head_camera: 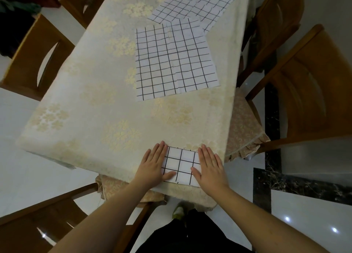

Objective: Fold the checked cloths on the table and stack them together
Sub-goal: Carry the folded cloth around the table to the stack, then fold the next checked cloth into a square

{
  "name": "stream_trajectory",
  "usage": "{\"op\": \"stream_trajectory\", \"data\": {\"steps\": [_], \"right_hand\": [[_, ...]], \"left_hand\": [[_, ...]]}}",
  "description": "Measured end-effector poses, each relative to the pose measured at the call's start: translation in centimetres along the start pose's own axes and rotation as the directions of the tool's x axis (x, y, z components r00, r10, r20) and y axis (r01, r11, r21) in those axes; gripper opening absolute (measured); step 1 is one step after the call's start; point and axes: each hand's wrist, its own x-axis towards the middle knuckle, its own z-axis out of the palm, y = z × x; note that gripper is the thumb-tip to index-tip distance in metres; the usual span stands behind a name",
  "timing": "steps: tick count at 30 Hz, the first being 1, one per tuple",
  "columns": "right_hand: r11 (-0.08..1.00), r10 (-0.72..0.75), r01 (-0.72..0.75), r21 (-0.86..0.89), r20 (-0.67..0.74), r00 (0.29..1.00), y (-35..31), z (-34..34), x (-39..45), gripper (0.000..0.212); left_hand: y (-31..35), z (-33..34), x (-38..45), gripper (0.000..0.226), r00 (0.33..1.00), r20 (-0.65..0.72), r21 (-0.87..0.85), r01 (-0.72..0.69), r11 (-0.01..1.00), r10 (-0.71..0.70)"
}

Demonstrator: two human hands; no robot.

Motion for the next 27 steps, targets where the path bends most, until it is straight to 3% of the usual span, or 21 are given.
{"op": "stream_trajectory", "data": {"steps": [3, 7, 11, 18, 27], "right_hand": [[1.0, -0.026, 0.026, 0.006, -0.03, 0.999, 0.1, -0.4, 0.4, 0.073], [0.995, -0.068, 0.074, 0.074, -0.077, 0.995, 0.0, -2.6, 1.6, 0.067], [0.992, -0.085, 0.091, 0.092, -0.066, 0.994, 0.2, -5.4, 4.1, 0.063], [0.993, -0.07, 0.073, 0.087, -0.044, 0.997, 0.5, -9.0, 9.9, 0.06], [0.997, 0.015, -0.019, 0.079, 0.049, 0.999, -1.0, -11.2, 16.6, 0.062]], "left_hand": [[0.1, -1.2, 0.3, 0.102, 1.0, -0.001, 0.008, 0.009, 1.0, -0.009], [0.0, -3.3, 1.0, 0.072, 0.997, -0.045, -0.042, 0.063, 0.997, -0.065], [-0.5, -5.2, 2.1, 0.063, 0.985, -0.097, -0.131, 0.131, 0.983, -0.144], [-4.4, -8.3, 5.8, 0.057, 0.974, -0.167, -0.111, 0.136, 0.984, -0.154], [-5.0, -9.2, 13.7, 0.064, 0.991, -0.083, -0.051, 0.105, 0.993, -0.109]]}}
